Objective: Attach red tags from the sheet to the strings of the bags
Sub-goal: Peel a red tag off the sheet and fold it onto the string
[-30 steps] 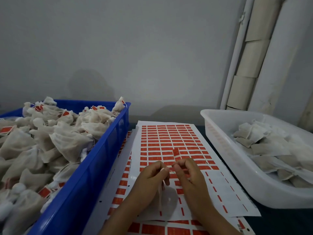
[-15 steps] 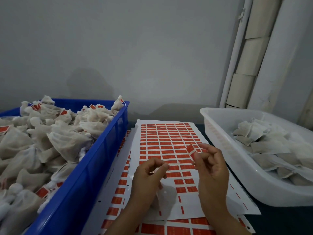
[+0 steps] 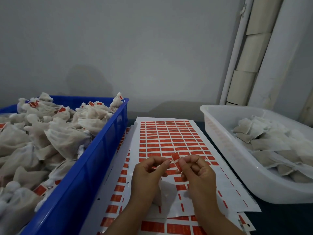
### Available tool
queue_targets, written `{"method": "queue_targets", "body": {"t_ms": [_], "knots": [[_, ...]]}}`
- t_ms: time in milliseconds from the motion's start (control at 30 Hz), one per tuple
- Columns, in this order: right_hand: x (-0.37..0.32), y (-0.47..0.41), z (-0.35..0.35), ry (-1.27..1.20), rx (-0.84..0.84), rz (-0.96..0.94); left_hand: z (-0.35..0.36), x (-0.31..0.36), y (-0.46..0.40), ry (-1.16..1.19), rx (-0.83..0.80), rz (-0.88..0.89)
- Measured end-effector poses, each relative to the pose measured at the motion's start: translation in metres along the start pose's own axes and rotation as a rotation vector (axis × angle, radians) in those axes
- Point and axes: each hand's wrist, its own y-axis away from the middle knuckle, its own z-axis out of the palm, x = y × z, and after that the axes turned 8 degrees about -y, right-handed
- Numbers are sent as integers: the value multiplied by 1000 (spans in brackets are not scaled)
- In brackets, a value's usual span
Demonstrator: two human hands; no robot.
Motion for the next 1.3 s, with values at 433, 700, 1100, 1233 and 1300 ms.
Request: {"method": "queue_targets", "body": {"t_ms": [433,700,1100,1233,1300], "knots": [[1,1,1,25,-17,-8,2,-1,2,-108,15,46],[4,0,1,39,-12,-15,3,-1,2,-114,10,46],[5,0,1,68,-15,-34,3,3,3,-53,-17,26],[5,0,1,75,-19,-41,4,4,3,7,-22,1],[5,0,0,80,-27,-38,3,4,4,28,-26,-7]]}}
